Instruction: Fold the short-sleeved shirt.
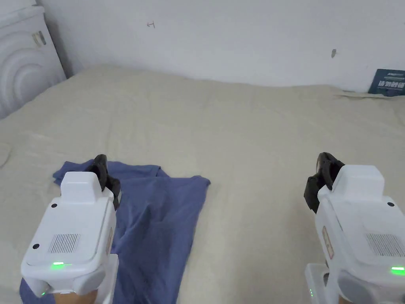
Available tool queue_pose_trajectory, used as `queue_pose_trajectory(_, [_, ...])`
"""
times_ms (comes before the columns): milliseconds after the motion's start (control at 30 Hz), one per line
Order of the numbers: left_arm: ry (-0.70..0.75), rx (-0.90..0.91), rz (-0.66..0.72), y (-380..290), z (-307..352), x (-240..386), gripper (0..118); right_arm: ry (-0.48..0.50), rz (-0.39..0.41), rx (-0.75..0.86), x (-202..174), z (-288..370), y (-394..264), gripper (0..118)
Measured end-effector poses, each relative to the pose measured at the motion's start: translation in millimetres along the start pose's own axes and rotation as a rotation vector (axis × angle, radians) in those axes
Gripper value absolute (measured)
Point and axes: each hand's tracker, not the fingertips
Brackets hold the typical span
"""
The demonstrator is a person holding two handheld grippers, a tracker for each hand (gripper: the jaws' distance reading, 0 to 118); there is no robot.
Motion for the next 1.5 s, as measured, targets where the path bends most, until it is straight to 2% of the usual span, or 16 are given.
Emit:
queue_pose_trajectory(367, [0.215, -0.022, -0.022, -4, 37, -96, 0, 0.232, -0.011, 0.005, -92, -23, -3, 0])
queue_pose_trajectory(567, [0.286, -0.034, -0.016, -8, 54, -124, 0, 0.296, -0.011, 0.007, -121, -19, -3, 0])
queue_pose_trajectory(800, [0.293, -0.047, -0.016, -12, 54, -123, 0, 0.308, -0.009, 0.002, -116, -22, -8, 0])
queue_pose_trajectory(967, [0.228, -0.072, 0.011, -15, 41, -112, 0, 0.279, 0.001, 0.007, -102, -26, -10, 0])
queue_pose_trajectory(1233, [-0.007, -0.385, 0.083, -29, -21, -87, 4, 0.231, 0.002, -0.006, -86, -30, -11, 0])
queue_pose_trajectory(1300, [-0.053, -0.477, 0.078, -38, -40, -77, 15, 0.221, 0.004, -0.009, -86, -27, -8, 0])
queue_pose_trajectory(1333, [-0.07, -0.523, 0.081, -44, -51, -71, 34, 0.216, 0.005, -0.012, -84, -27, -9, 0])
queue_pose_trajectory(1433, [-0.092, -0.725, 0.125, -61, -85, -58, 103, 0.205, 0.006, -0.022, -74, -33, -15, 0])
queue_pose_trajectory(1467, [-0.085, -0.778, 0.136, -69, -97, -54, 108, 0.202, 0.007, -0.026, -71, -34, -16, 0])
queue_pose_trajectory(1500, [-0.086, -0.835, 0.138, -75, -105, -51, 108, 0.198, 0.009, -0.028, -69, -35, -16, 0])
